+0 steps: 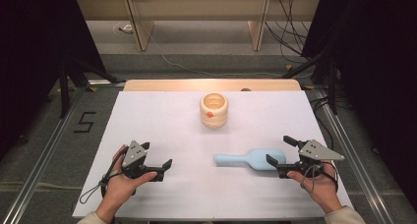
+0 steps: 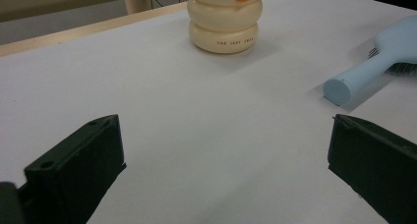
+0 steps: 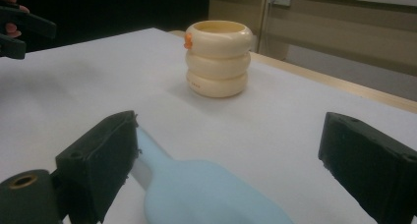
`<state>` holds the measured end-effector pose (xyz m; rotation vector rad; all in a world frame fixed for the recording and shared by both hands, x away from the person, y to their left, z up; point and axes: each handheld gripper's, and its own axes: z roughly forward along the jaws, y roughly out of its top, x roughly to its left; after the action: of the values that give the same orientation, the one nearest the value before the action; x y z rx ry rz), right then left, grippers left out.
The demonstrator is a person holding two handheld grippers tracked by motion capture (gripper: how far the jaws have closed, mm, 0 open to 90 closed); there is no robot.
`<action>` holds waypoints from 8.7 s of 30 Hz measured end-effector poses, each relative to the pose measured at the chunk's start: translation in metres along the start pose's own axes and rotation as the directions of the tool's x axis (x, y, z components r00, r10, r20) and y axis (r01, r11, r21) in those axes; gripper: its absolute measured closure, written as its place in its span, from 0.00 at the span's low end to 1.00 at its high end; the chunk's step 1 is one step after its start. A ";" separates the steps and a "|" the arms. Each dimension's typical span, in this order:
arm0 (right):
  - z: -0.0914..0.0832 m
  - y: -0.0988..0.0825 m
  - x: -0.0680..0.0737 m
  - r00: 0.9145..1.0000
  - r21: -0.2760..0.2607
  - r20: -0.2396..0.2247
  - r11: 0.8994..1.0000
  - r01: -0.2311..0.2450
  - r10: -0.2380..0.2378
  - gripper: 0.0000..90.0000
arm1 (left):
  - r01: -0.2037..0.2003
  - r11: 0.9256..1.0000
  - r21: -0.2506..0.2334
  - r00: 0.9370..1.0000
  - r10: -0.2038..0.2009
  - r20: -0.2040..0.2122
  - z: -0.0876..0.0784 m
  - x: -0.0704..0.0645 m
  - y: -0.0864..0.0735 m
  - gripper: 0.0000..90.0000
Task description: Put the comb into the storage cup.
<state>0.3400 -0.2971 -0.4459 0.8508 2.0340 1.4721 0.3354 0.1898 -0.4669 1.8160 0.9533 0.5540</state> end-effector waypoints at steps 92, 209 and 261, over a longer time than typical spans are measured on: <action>0.194 0.043 0.076 0.986 0.713 -0.142 0.700 0.045 0.081 1.00 | 0.028 1.000 0.003 0.999 -0.028 0.030 0.004 -0.002 -0.001 0.03; -0.005 0.052 -0.015 0.877 0.392 -0.407 0.916 -0.087 0.257 0.28 | 0.019 1.000 0.009 0.999 -0.019 0.031 0.005 -0.003 0.000 0.04; 0.040 0.034 -0.012 0.970 0.768 -0.244 0.609 0.199 -0.010 0.15 | 0.009 1.000 0.014 1.000 -0.009 0.021 0.007 -0.002 0.000 0.02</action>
<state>0.3834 -0.2720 -0.4256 0.8680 2.9068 0.5321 0.3394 0.1844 -0.4693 1.8256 0.9527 0.5226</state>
